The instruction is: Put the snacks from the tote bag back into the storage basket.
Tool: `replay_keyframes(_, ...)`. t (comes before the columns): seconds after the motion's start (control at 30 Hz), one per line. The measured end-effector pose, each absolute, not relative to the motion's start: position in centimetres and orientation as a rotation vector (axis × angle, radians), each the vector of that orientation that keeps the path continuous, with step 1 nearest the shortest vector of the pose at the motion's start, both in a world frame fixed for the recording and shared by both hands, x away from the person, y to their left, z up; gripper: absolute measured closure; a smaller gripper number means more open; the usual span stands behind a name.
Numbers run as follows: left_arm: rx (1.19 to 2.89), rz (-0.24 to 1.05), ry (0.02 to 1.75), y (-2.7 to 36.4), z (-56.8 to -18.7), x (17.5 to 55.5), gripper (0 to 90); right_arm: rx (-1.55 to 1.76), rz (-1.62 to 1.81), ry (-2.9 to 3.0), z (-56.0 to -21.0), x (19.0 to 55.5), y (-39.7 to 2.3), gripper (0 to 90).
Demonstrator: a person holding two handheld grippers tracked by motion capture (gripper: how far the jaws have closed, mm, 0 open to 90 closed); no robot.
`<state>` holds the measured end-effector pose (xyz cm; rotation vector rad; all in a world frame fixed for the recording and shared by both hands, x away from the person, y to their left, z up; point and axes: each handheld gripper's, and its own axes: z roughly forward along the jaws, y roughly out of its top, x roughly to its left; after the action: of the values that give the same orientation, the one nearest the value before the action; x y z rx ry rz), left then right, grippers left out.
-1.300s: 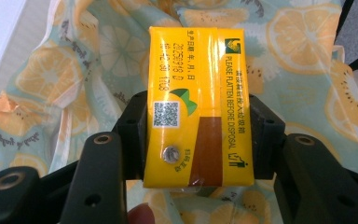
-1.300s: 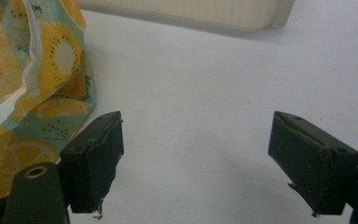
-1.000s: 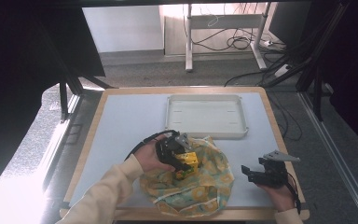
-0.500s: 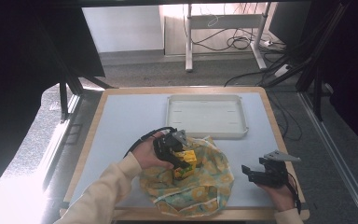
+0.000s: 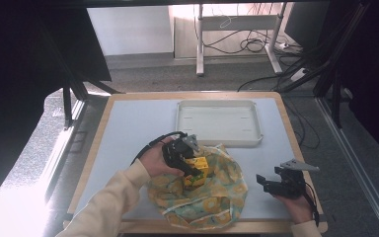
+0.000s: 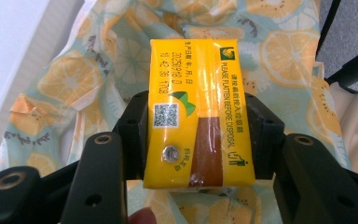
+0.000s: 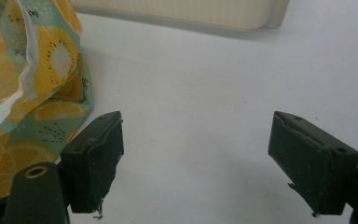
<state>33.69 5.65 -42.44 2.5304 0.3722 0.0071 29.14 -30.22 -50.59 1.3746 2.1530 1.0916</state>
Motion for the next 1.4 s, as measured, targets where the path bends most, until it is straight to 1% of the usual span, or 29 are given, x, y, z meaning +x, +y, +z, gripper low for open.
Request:
replay_keyframes(0.8, 2.469, 0.008, 0.391, 6.0, -40.6, 34.0, 51.8, 1.378, 1.093, 2.151, -50.6, 29.2, -30.4, 18.2)
replay_keyframes(1.4, 2.446, 0.055, 0.380, 6.4, -38.5, 34.4, 51.8, 1.381, 1.091, 2.148, -50.7, 29.3, -30.4, 18.2)
